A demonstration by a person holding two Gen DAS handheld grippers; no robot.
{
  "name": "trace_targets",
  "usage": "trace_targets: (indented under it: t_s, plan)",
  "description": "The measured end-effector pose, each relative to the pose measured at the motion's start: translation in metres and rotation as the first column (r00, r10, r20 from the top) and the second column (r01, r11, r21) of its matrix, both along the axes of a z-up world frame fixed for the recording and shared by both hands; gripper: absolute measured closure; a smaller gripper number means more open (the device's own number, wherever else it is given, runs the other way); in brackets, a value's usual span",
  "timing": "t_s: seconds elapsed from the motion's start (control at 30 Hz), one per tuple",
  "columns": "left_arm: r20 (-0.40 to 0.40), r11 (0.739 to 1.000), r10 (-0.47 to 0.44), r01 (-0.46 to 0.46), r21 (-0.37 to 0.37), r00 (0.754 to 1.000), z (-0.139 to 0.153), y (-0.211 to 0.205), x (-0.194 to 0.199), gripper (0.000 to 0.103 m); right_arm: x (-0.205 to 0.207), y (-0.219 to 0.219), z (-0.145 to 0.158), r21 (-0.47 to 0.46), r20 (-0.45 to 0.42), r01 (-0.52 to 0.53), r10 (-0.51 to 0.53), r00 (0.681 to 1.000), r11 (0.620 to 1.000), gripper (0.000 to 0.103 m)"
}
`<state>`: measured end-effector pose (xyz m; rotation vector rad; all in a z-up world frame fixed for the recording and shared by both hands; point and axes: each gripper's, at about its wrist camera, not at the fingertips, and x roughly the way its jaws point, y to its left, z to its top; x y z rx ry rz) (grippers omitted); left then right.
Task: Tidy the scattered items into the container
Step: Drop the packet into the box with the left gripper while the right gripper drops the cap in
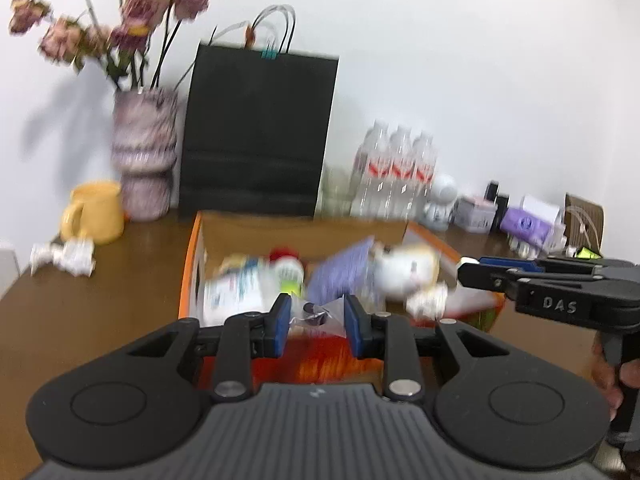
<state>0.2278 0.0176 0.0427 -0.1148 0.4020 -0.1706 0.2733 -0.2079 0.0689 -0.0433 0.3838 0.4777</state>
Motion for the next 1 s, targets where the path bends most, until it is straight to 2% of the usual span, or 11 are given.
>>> trace_targets:
  t_s: [0.13, 0.2, 0.4, 0.7, 0.9, 1.0]
  plan:
    - [0.016, 0.998, 0.015, -0.014, -0.056, 1.000, 0.015, 0.000, 0.032, 0.074, 0.026, 0.010, 0.013, 0.018, 0.020, 0.019, -0.019, 1.000, 1.000, 0.077]
    - [0.007, 0.998, 0.026, -0.026, -0.054, 1.000, 0.016, 0.000, 0.049, 0.074, 0.042, 0.016, 0.014, 0.024, 0.013, 0.029, -0.029, 0.999, 0.999, 0.077]
    - [-0.043, 0.994, 0.061, -0.065, -0.093, 0.997, 0.006, 0.006, 0.096, 0.074, 0.094, 0.033, -0.003, 0.003, -0.059, 0.048, -0.048, 0.997, 0.999, 0.077]
    - [-0.141, 0.995, 0.068, -0.077, -0.062, 0.988, -0.021, 0.005, 0.143, 0.074, 0.140, 0.041, -0.036, -0.081, -0.168, 0.056, -0.069, 0.983, 0.995, 0.077]
    - [-0.172, 0.996, 0.065, -0.074, -0.044, 0.983, -0.031, 0.003, 0.151, 0.074, 0.151, 0.043, -0.040, -0.093, -0.196, 0.043, -0.060, 0.979, 0.995, 0.077]
    - [-0.182, 0.996, 0.068, -0.076, -0.037, 0.981, -0.033, 0.002, 0.153, 0.072, 0.153, 0.040, -0.040, -0.062, -0.205, 0.045, -0.057, 0.977, 0.997, 0.076]
